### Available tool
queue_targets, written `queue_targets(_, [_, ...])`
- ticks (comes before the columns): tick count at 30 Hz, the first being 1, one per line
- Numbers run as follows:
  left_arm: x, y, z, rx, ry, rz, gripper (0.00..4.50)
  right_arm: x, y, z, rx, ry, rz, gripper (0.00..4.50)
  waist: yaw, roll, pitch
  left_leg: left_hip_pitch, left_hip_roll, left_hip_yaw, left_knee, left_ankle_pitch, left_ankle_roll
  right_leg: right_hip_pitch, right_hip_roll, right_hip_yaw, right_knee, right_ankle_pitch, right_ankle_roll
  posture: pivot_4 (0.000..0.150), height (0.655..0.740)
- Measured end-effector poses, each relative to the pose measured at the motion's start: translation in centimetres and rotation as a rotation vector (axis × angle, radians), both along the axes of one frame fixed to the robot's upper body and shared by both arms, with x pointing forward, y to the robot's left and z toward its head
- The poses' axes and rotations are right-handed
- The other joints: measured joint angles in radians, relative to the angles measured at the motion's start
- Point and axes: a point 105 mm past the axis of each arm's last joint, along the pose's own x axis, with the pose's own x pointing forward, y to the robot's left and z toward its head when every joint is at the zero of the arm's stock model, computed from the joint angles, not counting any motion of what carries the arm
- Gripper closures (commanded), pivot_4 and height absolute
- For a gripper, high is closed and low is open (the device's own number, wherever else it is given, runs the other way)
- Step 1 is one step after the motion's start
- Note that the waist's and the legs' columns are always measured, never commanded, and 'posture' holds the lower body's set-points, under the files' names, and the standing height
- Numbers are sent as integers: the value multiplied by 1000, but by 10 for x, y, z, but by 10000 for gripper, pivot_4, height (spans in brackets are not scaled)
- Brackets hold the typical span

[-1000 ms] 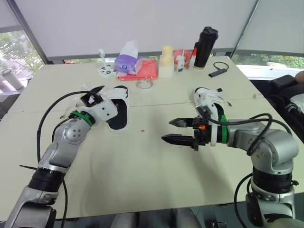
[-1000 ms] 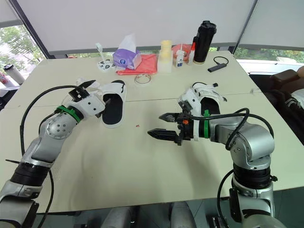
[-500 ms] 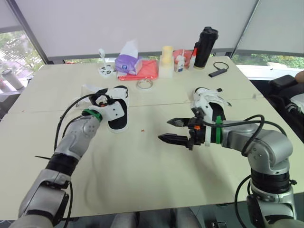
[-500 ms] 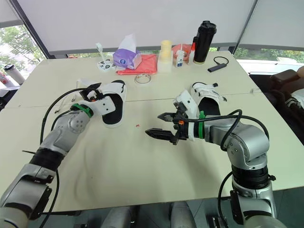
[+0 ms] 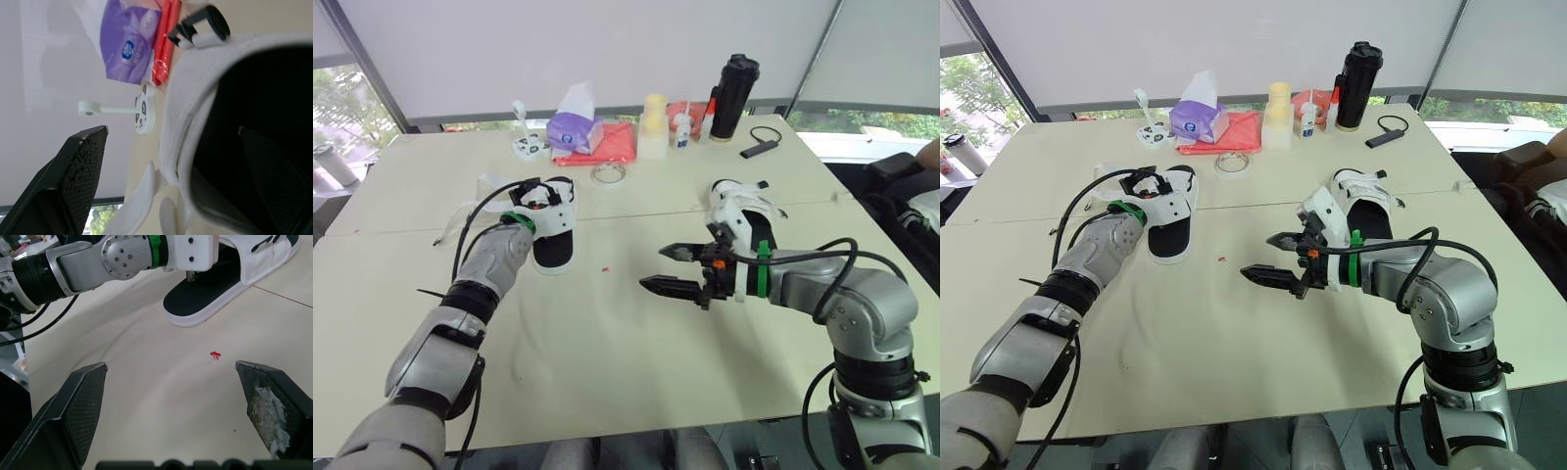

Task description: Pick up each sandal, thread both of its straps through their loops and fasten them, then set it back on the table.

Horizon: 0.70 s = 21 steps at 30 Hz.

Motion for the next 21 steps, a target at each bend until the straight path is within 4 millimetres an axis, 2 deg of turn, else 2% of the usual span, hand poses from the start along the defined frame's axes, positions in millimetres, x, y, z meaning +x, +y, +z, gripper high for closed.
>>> queue_targets(14, [15, -5, 0, 9, -13, 42, 382, 1, 1, -1, 9, -10, -21, 0, 0, -1, 0, 0, 0, 0, 1, 0, 0, 0, 0, 0, 1, 0, 1, 1500, 7400])
queue_targets(16, [15, -6, -1, 7, -11, 43, 5800, 2, 1, -1, 8, -11, -24, 0, 0, -1, 0, 0, 0, 0, 1, 0, 0, 0, 0, 0, 1, 0, 1, 1500, 7400])
queue_targets(18, [15, -4, -5, 8, 4, 49, 13183, 2, 1, -1, 9, -11, -26, 0, 0, -1, 0, 0, 0, 0, 1, 0, 0, 0, 0, 0, 1, 0, 1, 1500, 7400])
queue_targets(21, [14, -2, -7, 6, 2, 60, 29654, 2, 0, -1, 6, -11, -33, 0, 0, -1, 0, 0, 0, 0, 1, 0, 0, 0, 0, 0, 1, 0, 1, 1500, 7400])
